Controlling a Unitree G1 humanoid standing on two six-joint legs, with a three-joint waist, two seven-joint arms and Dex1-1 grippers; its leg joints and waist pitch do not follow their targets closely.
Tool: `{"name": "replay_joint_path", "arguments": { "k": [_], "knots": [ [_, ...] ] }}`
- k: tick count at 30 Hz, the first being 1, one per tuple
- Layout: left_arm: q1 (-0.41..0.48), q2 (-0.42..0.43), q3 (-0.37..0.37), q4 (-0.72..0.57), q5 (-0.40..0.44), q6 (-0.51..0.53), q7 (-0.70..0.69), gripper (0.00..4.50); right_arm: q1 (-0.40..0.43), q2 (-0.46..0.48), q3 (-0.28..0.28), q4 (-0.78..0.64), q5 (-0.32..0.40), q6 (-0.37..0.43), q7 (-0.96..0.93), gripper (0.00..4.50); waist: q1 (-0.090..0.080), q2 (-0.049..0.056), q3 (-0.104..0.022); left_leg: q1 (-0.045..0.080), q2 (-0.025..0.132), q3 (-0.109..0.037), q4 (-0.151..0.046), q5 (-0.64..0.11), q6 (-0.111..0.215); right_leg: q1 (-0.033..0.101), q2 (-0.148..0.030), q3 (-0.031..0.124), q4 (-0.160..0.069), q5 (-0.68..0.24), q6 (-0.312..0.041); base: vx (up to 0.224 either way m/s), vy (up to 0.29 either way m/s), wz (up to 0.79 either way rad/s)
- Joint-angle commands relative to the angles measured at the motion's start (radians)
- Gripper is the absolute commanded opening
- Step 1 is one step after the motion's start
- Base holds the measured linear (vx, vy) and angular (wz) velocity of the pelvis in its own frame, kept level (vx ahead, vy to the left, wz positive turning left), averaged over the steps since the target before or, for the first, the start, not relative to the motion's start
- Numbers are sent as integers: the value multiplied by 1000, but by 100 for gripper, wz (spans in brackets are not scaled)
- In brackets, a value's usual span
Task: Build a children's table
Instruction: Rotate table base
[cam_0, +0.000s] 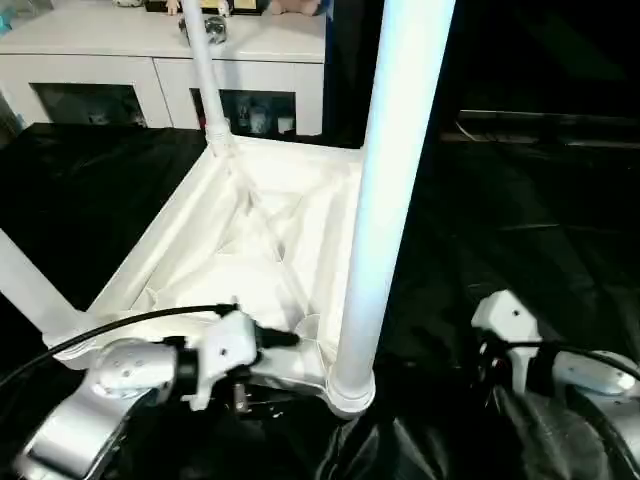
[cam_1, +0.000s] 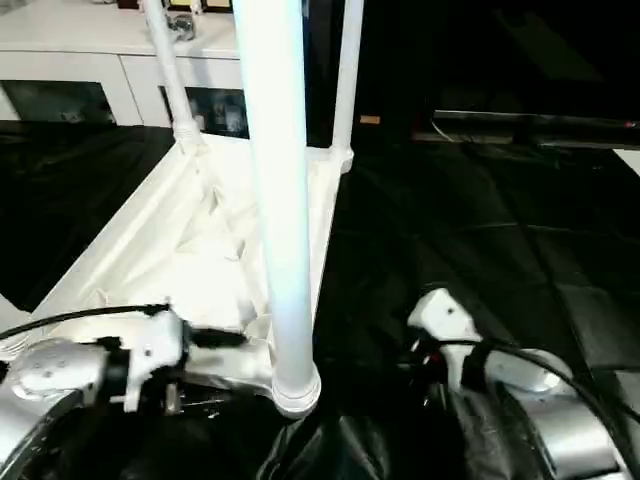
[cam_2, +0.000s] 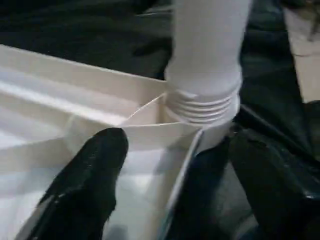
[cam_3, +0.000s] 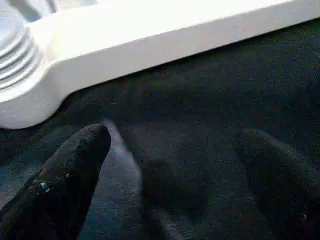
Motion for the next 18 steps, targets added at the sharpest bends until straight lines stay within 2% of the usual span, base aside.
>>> {"name": "replay_joint_path", "arguments": {
  "k": [1,2,4,5,8,10,13,18],
  "knots": [
    [-37,0,-22,33,35,-3,-20,333,-2,-18,13,-27,8,-5,26,450,2,-2,-41,3,97,-43,-94,-140,57,36,-109,53,-68,-211,-255,0,0,0],
    [-54,-3,-34,50,49,-9,-27,327,-3,-19,20,-31,9,-4,37,450,2,1,-43,3,98,-43,-92,-138,55,37,-111,53,-67,-212,-256,0,0,0],
    [-68,-4,-43,65,58,-17,-31,310,-6,-20,27,-33,8,-7,44,450,2,-1,-43,3,98,-44,-92,-146,54,36,-110,52,-68,-227,-252,0,0,0],
    [-91,1,-59,88,72,-21,-44,310,-6,-23,39,-43,14,-1,61,450,3,3,-43,3,98,-45,-93,-144,53,37,-111,52,-68,-225,-253,0,0,0],
    [-107,6,-69,96,70,-3,-56,274,-6,-26,47,-50,21,6,74,450,2,0,-46,1,99,-45,-91,-124,57,40,-112,52,-64,-189,-263,0,0,0],
    [-124,13,-79,103,71,7,-75,263,-4,-31,60,-54,18,2,90,450,3,5,-46,1,99,-45,-91,-117,59,40,-112,51,-63,-174,-271,0,0,0],
    [-147,23,-96,119,78,18,-107,238,-8,-36,76,-55,9,-5,105,450,3,5,-47,3,98,-43,-90,-113,65,38,-110,51,-62,-158,-280,0,0,0],
    [-160,25,-105,137,83,17,-123,196,-11,-38,81,-54,3,-6,109,450,3,4,-46,3,100,-44,-91,-129,55,40,-112,52,-64,-176,-282,0,0,0]
  ]
}}
